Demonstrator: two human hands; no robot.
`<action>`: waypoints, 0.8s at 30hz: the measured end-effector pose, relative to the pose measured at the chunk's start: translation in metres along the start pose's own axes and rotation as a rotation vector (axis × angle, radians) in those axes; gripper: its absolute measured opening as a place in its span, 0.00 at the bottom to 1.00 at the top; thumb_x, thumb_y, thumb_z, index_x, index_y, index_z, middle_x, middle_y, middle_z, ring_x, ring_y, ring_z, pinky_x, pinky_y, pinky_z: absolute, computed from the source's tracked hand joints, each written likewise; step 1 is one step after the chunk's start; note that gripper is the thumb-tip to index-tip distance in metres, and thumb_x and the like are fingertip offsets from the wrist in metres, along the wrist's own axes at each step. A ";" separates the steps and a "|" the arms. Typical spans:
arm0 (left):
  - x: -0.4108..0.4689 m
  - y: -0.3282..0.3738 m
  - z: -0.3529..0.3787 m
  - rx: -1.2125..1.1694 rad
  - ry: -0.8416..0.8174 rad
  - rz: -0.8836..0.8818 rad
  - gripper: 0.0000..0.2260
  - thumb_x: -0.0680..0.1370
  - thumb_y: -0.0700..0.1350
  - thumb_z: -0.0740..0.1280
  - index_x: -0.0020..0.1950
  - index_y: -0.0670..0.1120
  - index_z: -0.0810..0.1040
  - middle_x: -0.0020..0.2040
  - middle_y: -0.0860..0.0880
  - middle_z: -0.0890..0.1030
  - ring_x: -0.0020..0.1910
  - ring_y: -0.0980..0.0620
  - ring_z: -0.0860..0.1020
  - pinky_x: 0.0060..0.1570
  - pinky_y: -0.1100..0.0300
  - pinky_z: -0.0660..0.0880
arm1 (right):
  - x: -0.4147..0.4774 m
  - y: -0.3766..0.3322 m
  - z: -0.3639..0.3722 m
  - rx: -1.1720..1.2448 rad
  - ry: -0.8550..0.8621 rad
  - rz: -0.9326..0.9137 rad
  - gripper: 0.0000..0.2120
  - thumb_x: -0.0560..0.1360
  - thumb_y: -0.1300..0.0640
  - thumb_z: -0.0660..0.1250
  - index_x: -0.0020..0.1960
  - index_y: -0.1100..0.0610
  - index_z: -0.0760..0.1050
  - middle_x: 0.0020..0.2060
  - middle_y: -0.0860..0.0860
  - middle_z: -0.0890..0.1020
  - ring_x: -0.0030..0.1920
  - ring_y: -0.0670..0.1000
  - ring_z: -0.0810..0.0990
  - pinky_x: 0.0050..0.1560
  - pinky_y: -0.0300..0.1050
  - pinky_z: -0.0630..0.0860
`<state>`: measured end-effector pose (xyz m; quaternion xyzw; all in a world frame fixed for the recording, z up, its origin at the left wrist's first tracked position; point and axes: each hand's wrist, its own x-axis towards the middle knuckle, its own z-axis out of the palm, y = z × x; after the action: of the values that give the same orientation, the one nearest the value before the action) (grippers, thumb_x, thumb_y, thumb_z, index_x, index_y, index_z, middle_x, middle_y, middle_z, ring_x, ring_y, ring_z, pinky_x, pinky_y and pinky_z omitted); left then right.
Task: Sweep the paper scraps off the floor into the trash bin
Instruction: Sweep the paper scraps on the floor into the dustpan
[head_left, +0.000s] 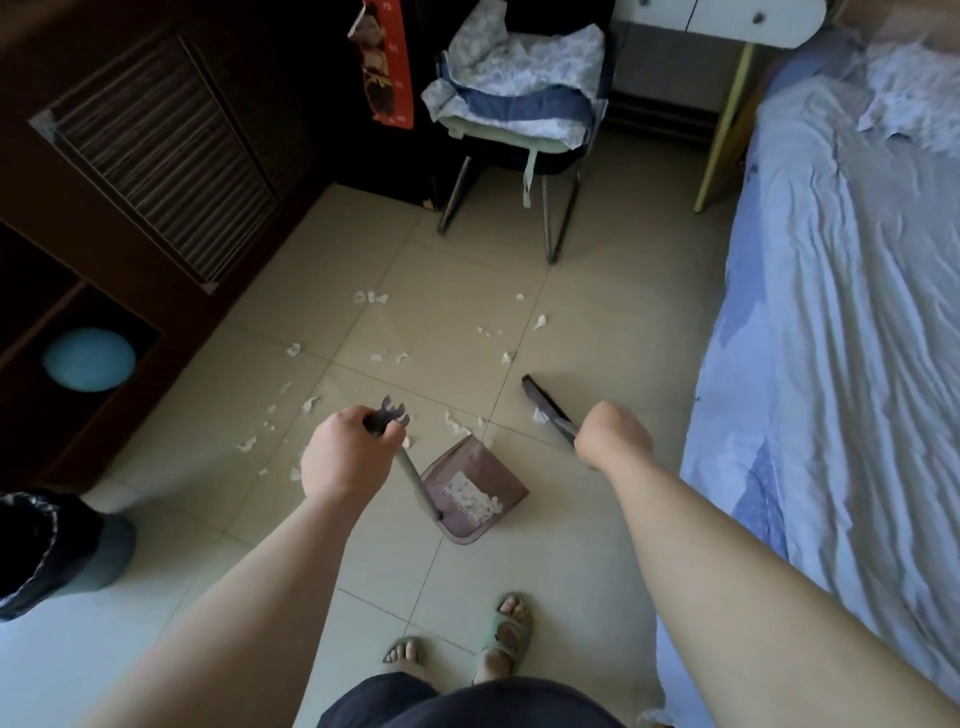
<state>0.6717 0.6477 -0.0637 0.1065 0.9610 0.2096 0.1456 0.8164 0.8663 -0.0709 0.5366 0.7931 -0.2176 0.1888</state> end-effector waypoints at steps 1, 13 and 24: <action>0.000 -0.003 -0.003 -0.001 0.004 -0.005 0.11 0.72 0.53 0.68 0.40 0.46 0.81 0.34 0.47 0.80 0.36 0.44 0.79 0.36 0.58 0.75 | -0.002 -0.006 0.000 -0.014 -0.003 -0.019 0.12 0.76 0.62 0.61 0.57 0.60 0.77 0.57 0.57 0.80 0.58 0.58 0.79 0.53 0.46 0.75; -0.010 -0.074 -0.044 -0.032 0.022 -0.116 0.11 0.72 0.51 0.67 0.39 0.44 0.79 0.35 0.45 0.81 0.36 0.43 0.79 0.33 0.60 0.72 | -0.048 -0.064 0.042 -0.244 -0.065 -0.231 0.11 0.77 0.61 0.63 0.58 0.59 0.78 0.57 0.57 0.80 0.58 0.58 0.79 0.49 0.44 0.72; -0.006 -0.134 -0.058 0.006 -0.054 -0.068 0.12 0.73 0.52 0.66 0.38 0.44 0.78 0.33 0.46 0.79 0.33 0.45 0.78 0.31 0.61 0.70 | -0.097 -0.063 0.047 -0.403 -0.008 -0.202 0.10 0.75 0.61 0.64 0.55 0.56 0.78 0.54 0.55 0.81 0.55 0.57 0.80 0.45 0.42 0.70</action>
<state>0.6389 0.5052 -0.0701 0.0797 0.9604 0.1986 0.1784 0.7951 0.7455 -0.0500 0.4051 0.8695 -0.0747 0.2725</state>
